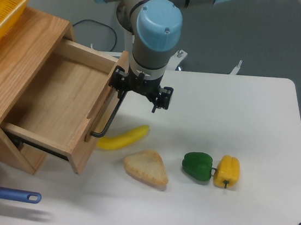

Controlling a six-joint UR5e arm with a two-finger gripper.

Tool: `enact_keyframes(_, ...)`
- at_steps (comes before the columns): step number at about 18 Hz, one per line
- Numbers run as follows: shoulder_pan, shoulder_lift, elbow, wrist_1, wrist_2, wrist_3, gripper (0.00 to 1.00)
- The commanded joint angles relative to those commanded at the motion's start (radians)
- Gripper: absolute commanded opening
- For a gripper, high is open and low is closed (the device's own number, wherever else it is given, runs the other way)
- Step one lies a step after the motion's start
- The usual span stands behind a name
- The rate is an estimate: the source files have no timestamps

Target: Slide the top drawer open

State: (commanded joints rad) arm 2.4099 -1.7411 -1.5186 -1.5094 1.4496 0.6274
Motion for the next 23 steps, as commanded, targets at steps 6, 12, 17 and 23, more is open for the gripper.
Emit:
enact_keyframes(6, -0.003, 0.020, 0.000, -0.009, -0.003, 0.000, 1.00)
enact_keyframes(12, -0.003, 0.086, -0.002, -0.014, -0.018, -0.001, 1.00)
enact_keyframes(17, 0.124, 0.084, 0.000, -0.002, -0.011, 0.096, 1.00)
enact_keyframes(23, 0.319, 0.038, -0.002, 0.061, -0.006, 0.443, 1.00)
